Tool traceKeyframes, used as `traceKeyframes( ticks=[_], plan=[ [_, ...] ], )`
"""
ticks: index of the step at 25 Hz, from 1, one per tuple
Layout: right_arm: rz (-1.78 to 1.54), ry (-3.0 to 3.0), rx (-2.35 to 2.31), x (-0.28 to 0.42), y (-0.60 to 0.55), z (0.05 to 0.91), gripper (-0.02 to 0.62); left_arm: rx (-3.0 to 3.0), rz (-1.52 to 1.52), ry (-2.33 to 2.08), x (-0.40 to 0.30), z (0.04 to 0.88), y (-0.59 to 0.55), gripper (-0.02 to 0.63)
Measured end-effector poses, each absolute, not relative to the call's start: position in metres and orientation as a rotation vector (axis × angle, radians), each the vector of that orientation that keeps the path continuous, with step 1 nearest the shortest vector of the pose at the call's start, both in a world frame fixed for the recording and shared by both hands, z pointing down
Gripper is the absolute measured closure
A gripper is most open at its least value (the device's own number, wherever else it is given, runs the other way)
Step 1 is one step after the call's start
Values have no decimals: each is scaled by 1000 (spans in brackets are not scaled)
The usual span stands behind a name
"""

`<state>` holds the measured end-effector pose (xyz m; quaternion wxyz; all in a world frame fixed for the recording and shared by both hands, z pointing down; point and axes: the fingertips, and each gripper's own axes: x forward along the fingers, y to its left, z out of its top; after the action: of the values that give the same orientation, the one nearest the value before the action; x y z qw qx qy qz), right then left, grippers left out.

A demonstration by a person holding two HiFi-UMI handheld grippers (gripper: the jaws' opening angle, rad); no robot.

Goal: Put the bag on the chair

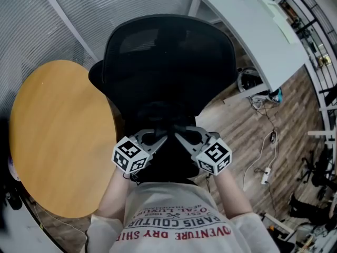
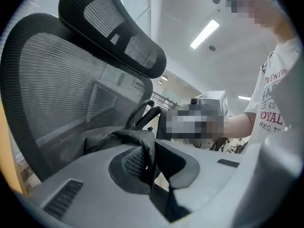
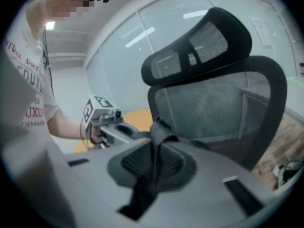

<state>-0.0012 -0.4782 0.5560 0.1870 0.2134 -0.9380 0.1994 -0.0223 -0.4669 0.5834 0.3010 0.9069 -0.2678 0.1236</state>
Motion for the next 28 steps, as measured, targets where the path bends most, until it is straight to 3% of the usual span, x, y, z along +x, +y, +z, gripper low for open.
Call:
traceKeyframes(
  ticks=[6,14,25,26,28],
  plan=[
    [453,-2474,510,0,-451,610,540,2319,425,-758,-29,625,-464,551],
    [635,-2302,560,12,-443,684,540,2310,367,-753,-28,658,-464,551],
    [727,-2277,619,7,-444,715,540,2246,319,-841,-32,686,-457,525],
    [734,-2296,612,5,-442,710,529,2236,334,-851,-32,685,-456,523],
    [728,-2332,610,6,-439,701,443,2244,389,-891,-32,684,-455,506]
  ],
)
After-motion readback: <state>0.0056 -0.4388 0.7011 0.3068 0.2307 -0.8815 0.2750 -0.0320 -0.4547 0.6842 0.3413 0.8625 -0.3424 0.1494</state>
